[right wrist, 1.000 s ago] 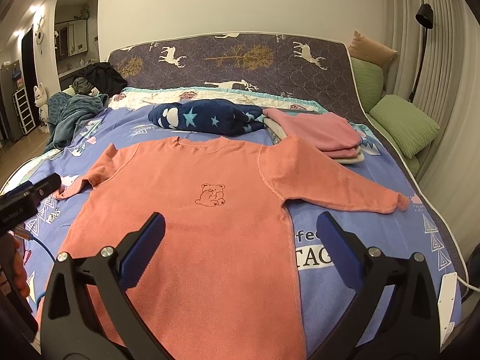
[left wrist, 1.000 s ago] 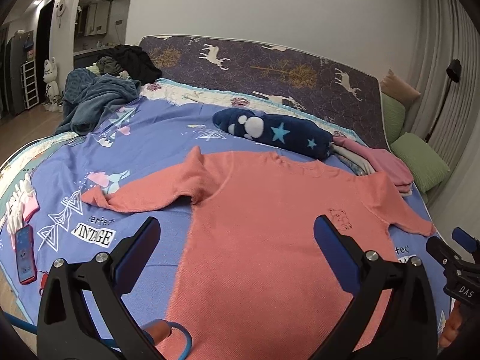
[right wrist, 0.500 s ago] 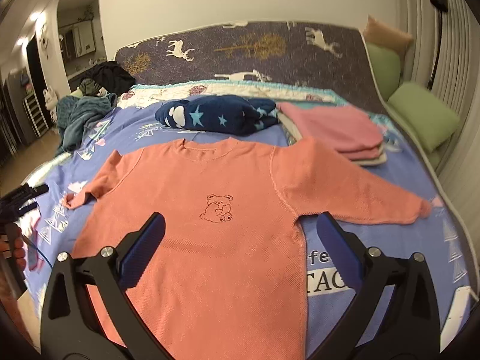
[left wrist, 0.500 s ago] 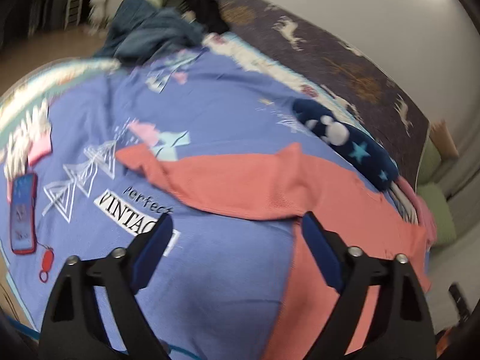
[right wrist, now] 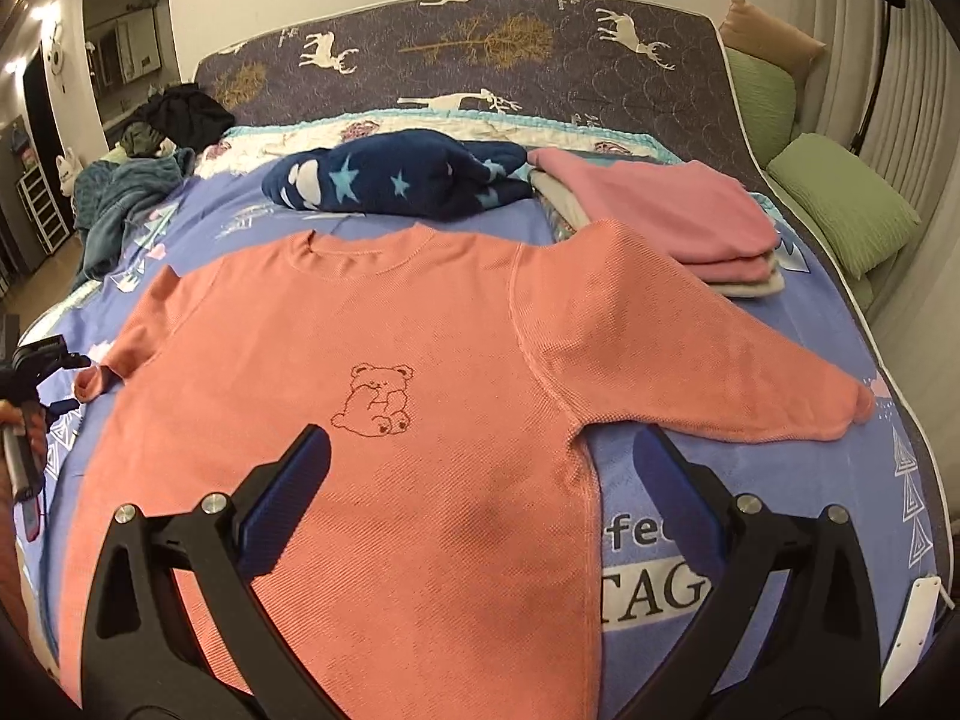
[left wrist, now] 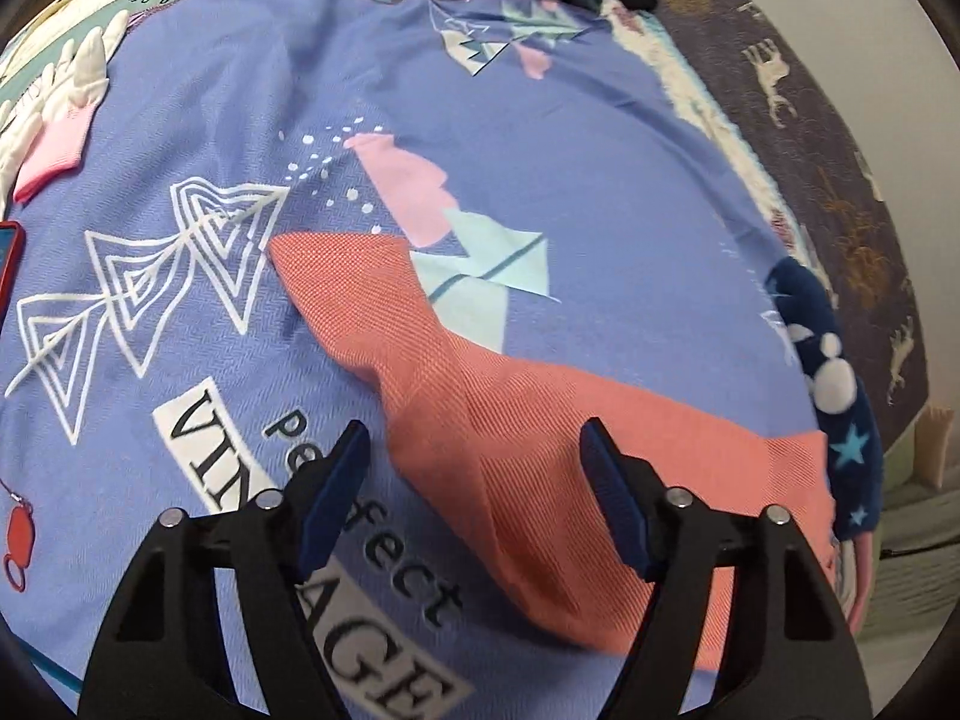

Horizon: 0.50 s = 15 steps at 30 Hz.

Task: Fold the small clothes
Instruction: 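Grasp the sweater sleeve with the left gripper and fold it across the body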

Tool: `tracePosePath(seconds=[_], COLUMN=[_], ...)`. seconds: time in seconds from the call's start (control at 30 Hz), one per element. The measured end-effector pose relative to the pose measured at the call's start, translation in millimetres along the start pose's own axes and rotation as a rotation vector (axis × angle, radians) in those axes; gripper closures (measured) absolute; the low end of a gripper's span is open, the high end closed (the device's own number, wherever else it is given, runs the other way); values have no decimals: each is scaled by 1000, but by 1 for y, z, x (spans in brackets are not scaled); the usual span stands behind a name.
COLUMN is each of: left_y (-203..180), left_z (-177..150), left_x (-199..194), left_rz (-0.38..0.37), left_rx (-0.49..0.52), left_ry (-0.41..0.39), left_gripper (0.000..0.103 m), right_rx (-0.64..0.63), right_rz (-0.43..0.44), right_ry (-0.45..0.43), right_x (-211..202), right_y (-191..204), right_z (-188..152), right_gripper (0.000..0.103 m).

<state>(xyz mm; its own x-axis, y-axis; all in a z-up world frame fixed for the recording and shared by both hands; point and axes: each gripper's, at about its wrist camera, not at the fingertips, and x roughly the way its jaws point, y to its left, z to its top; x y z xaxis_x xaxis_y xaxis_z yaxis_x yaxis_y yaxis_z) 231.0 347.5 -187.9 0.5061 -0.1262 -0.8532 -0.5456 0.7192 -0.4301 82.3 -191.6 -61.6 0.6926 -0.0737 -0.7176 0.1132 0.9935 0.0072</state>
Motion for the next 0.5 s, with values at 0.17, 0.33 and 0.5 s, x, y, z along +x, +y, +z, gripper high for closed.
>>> tracePosePath(seconds=[0.17, 0.33, 0.5], left_y=[-4, -62, -162], left_z=[9, -19, -85], left_x=[2, -79, -155], left_rz=[77, -110, -377], left_rx=[38, 233, 525], left_ry=[-46, -247, -348], left_gripper=[93, 96, 96], right_rx=[-7, -4, 58], right_rz=[6, -2, 11], right_ry=[2, -20, -28], right_x=[5, 3, -1], right_y=[-1, -7, -22], right_z=[2, 3, 2], right_gripper=[2, 2, 2])
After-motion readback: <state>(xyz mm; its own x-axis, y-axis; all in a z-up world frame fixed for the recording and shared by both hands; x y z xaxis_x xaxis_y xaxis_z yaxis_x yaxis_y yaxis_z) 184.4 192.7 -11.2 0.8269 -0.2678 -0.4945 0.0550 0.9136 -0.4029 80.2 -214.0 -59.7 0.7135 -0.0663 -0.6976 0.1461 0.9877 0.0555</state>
